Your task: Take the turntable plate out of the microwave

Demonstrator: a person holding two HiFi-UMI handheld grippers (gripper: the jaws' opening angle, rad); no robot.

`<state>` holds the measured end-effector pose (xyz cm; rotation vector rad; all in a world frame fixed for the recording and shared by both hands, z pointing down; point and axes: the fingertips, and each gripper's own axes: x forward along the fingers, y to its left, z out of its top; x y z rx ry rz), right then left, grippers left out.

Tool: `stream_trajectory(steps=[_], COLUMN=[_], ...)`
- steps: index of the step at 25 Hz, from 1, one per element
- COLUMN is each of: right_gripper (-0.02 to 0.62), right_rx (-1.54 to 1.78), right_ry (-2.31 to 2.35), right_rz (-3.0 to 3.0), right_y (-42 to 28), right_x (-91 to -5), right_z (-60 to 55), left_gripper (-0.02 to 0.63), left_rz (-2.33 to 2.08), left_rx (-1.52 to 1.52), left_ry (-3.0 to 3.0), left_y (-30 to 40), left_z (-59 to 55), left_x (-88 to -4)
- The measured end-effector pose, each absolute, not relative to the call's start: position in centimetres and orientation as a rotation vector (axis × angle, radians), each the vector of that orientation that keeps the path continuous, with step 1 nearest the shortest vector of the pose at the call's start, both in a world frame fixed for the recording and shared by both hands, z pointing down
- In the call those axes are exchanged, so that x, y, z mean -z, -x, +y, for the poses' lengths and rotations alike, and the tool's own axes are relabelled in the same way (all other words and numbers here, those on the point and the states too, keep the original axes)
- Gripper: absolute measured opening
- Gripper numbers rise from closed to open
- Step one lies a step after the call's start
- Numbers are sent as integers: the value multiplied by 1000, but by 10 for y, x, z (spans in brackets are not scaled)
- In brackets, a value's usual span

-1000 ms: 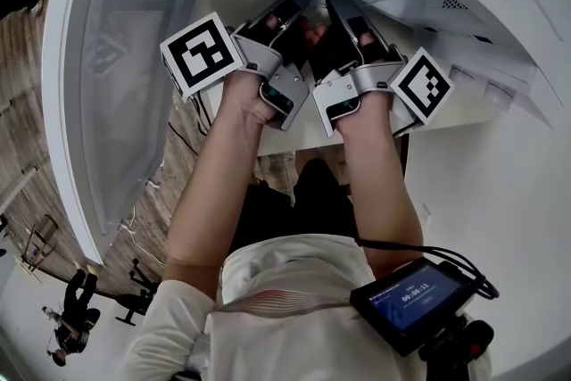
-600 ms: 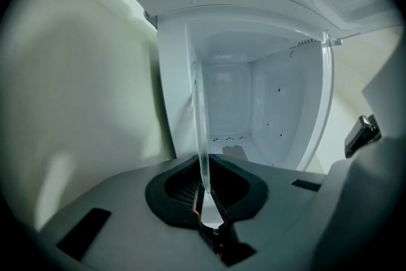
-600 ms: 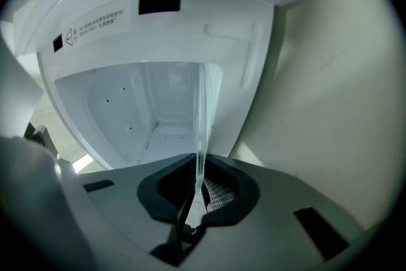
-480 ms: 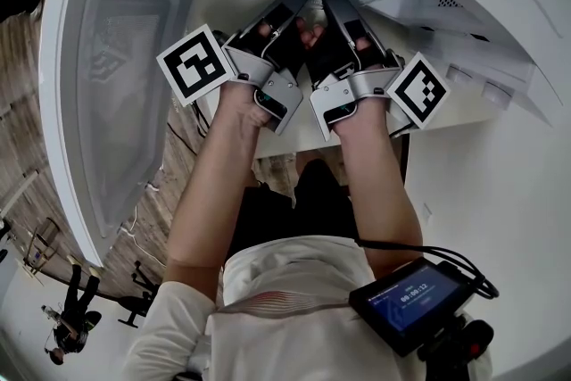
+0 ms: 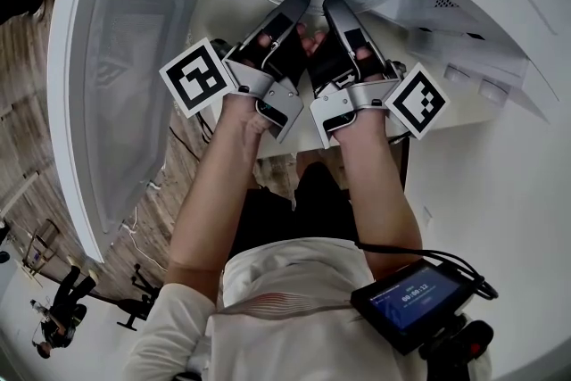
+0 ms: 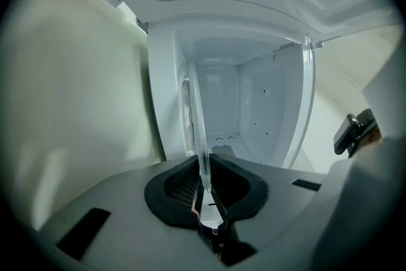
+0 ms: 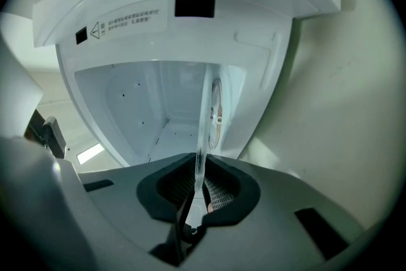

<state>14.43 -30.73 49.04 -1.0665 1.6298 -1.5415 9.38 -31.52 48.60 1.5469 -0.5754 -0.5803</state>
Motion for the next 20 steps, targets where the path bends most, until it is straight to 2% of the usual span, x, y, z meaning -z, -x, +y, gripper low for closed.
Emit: stream_trajectory(steps=[20], right_gripper=[37], right_rx=[1515], right_ry=[1019], right_rz=[1659], right_y=[-144], right_x=[-480], right_z=[-310], left_gripper=[54], left_rz=[-567], left_rx=[601], left_ry=[-1567], left_y=[-93], left_z=[-317], left_x=[-477])
